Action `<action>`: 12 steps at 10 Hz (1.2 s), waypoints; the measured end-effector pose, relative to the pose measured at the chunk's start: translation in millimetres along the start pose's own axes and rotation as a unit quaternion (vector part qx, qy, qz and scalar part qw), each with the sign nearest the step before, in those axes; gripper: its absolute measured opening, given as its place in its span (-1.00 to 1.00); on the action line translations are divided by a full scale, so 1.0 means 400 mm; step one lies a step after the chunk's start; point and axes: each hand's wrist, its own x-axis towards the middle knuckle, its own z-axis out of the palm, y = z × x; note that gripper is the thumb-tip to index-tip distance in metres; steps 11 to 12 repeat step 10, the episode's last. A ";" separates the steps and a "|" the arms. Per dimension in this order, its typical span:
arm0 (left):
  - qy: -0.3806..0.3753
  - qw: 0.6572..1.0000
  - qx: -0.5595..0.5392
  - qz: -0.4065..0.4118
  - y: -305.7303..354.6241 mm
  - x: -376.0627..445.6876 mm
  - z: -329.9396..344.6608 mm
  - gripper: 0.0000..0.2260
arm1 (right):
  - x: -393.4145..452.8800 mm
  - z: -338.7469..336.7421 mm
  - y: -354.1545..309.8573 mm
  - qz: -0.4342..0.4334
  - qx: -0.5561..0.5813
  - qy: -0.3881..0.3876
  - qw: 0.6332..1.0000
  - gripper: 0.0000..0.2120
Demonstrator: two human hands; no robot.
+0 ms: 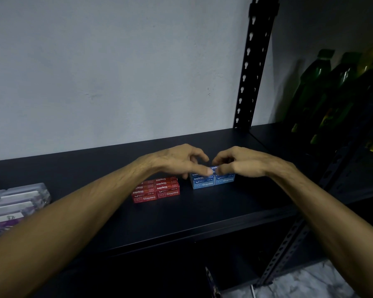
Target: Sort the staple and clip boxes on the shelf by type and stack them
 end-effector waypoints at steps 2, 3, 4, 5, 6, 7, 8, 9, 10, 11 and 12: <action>0.017 0.996 0.090 0.002 0.002 -0.009 0.030 -0.51 | -0.014 0.005 0.000 0.001 -0.051 0.000 0.999 -0.54; 0.034 0.993 0.109 0.015 0.003 -0.003 0.039 -0.57 | -0.014 0.013 0.000 -0.008 -0.054 0.010 0.998 -0.56; 0.045 0.992 0.113 0.023 -0.001 0.005 0.042 -0.60 | -0.012 0.019 0.001 -0.012 -0.048 0.019 0.999 -0.61; 0.047 0.992 0.114 0.026 -0.004 0.006 0.047 -0.60 | -0.012 0.020 0.002 -0.014 -0.054 0.017 0.998 -0.63; 0.051 0.991 0.120 0.027 -0.007 0.010 0.047 -0.60 | -0.009 0.017 0.000 -0.012 -0.058 0.019 0.998 -0.64; 0.047 0.991 0.122 0.027 0.000 0.008 0.044 -0.58 | -0.016 0.014 -0.001 -0.011 -0.062 0.019 0.998 -0.63; 0.038 0.988 0.148 0.011 0.022 -0.015 0.038 -0.44 | -0.014 0.027 0.003 0.000 -0.070 0.012 0.997 -0.53; 0.067 0.984 0.165 0.008 0.048 -0.038 -0.007 -0.32 | -0.012 0.003 -0.013 0.015 -0.063 0.030 0.997 -0.37; 0.223 0.963 0.150 0.025 0.058 -0.216 -0.140 -0.31 | -0.015 -0.016 -0.179 -0.056 -0.084 0.116 0.988 -0.35; 0.223 0.963 0.150 0.025 0.058 -0.216 -0.140 -0.31 | -0.015 -0.016 -0.179 -0.056 -0.084 0.116 0.988 -0.35; 0.223 0.963 0.150 0.025 0.058 -0.216 -0.140 -0.31 | -0.015 -0.016 -0.179 -0.056 -0.084 0.116 0.988 -0.35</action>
